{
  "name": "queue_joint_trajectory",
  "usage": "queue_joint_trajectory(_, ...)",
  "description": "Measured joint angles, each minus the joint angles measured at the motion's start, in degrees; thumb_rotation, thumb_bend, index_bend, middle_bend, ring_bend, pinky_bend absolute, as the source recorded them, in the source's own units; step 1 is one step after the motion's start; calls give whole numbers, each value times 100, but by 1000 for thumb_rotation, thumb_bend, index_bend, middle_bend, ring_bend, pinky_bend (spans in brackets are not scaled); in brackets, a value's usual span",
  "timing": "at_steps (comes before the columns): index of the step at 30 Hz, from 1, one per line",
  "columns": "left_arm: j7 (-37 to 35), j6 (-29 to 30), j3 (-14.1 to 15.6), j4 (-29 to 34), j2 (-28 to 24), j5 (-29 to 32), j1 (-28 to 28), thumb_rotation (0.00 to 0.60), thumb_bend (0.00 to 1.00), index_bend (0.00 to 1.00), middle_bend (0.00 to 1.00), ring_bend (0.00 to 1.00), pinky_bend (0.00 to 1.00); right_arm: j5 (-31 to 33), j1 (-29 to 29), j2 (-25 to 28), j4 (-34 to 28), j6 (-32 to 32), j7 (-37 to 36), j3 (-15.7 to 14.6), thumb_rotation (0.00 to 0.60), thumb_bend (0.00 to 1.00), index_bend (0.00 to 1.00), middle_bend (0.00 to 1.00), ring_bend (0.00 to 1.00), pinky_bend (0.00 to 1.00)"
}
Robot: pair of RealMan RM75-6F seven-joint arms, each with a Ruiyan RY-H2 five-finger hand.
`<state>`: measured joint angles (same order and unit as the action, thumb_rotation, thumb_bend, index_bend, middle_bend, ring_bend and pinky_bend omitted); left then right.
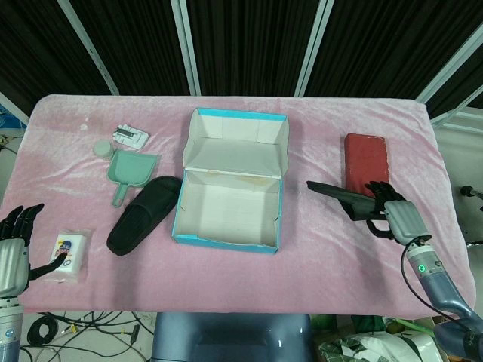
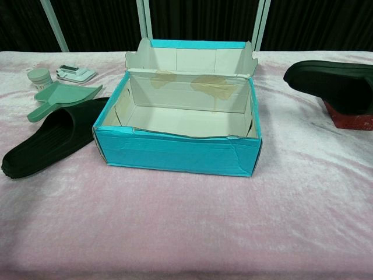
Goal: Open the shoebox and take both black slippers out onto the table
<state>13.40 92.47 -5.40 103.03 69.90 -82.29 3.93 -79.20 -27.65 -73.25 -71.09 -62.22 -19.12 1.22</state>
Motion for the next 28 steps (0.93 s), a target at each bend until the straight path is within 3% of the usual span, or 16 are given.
queue_joint_trajectory(6,272,-115,6,-171,-22,171,-1,600,0,120,151,62,131,-97,220,326,-786,-479,415,48,600,258,0,0,0,183)
queue_joint_trajectory(12,-64,-101,70,-271,-56,259,-150,600,0,120,154,62,111,-286,612,584,-1345,-1349,630,111,600,259,0,0,0,183)
queue_joint_trajectory(20,-743,-64,341,-620,-128,77,-392,600,0,120,155,62,93,9,1287,644,-1769,-2187,1412,278,600,261,0,0,0,183)
queue_joint_trajectory(28,-1319,232,519,-844,-147,-258,-665,600,0,120,160,62,76,36,1880,527,-1860,-2550,1602,71,600,261,0,0,0,183)
